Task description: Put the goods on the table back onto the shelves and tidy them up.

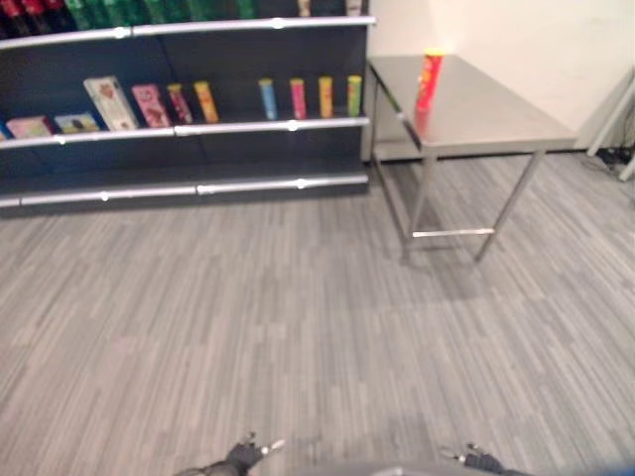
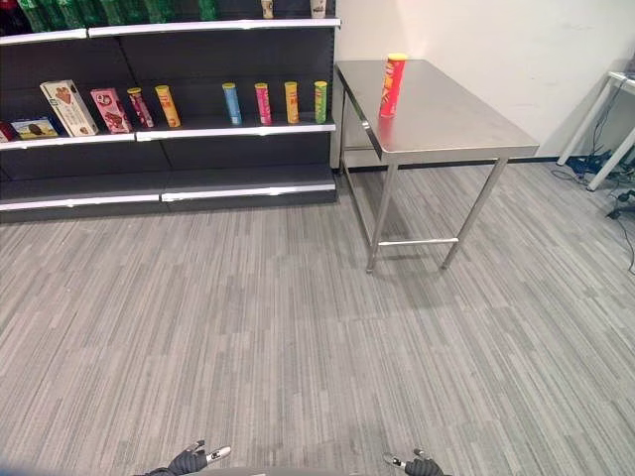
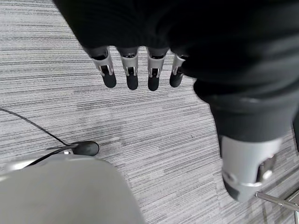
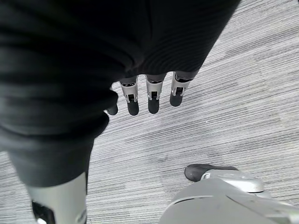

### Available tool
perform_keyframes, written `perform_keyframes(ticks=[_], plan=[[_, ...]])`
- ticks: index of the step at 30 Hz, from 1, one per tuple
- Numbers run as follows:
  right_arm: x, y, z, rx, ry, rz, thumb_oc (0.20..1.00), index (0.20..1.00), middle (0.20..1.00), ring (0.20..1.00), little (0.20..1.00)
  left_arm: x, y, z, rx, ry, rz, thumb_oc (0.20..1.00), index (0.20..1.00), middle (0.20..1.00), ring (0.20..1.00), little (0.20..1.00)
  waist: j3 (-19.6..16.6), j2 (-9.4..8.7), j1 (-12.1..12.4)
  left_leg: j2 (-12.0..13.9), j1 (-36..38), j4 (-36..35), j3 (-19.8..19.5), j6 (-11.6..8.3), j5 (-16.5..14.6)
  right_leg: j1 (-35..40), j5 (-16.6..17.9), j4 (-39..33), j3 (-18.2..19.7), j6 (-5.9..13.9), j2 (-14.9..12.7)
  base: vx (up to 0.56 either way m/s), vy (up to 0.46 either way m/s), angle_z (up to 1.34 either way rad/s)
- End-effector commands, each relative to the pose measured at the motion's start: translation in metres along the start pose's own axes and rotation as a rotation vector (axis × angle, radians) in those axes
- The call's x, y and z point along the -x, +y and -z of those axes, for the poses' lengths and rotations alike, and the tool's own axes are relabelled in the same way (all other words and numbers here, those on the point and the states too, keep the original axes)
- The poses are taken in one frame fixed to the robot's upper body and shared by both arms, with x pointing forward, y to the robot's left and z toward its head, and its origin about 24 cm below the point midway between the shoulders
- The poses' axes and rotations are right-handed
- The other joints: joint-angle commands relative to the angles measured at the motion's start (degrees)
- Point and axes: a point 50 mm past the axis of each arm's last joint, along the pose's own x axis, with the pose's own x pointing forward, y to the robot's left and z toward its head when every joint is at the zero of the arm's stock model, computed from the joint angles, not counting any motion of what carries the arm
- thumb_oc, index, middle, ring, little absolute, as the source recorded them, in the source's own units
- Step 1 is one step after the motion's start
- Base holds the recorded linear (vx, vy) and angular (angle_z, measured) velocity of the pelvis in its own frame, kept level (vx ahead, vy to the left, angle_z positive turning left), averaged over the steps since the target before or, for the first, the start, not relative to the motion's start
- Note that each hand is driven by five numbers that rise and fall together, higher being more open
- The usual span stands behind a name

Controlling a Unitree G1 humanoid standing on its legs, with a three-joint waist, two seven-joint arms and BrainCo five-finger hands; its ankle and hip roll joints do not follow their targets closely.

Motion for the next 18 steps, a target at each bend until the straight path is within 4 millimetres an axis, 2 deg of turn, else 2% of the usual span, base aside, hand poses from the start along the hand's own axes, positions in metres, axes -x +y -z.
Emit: perform_keyframes(ticks=[1,9,18], plan=[[-0.003,0.010,-0.008,0.079,-0.008,-0.036,1.000,1.000,1.000,1.000,1.000,-0.003,0.002,-0.012,-0.022,-0.027,-0.001,1.000,1.000,1.000,1.000,1.000,-1.4,-2.84,-0.1,1.0,1.3,-3.1,2.1,-3.27,0.5,6.4,10.1,-12.0,-0.5,6.60,-5.6,0.00,0.000,0.00],[-0.002,0.015,-0.002,0.094,0.010,-0.049,1.000,1.000,1.000,1.000,1.000,-0.003,0.006,-0.014,0.036,-0.037,-0.032,1.000,1.000,1.000,1.000,1.000,-1.5,-3.06,0.0,1.0,1.3,-3.1,2.0,-3.22,0.7,6.4,10.2,-12.0,-0.4,6.56,-5.5,0.00,0.000,0.00],[-0.001,0.016,0.005,0.117,0.033,-0.056,1.000,1.000,1.000,1.000,1.000,-0.003,0.002,-0.012,0.015,-0.025,-0.016,1.000,1.000,1.000,1.000,1.000,-1.4,-3.09,-0.2,0.9,1.1,-3.1,2.1,-3.15,0.7,6.1,10.4,-12.0,-0.2,6.63,-5.5,0.00,0.000,0.00]])
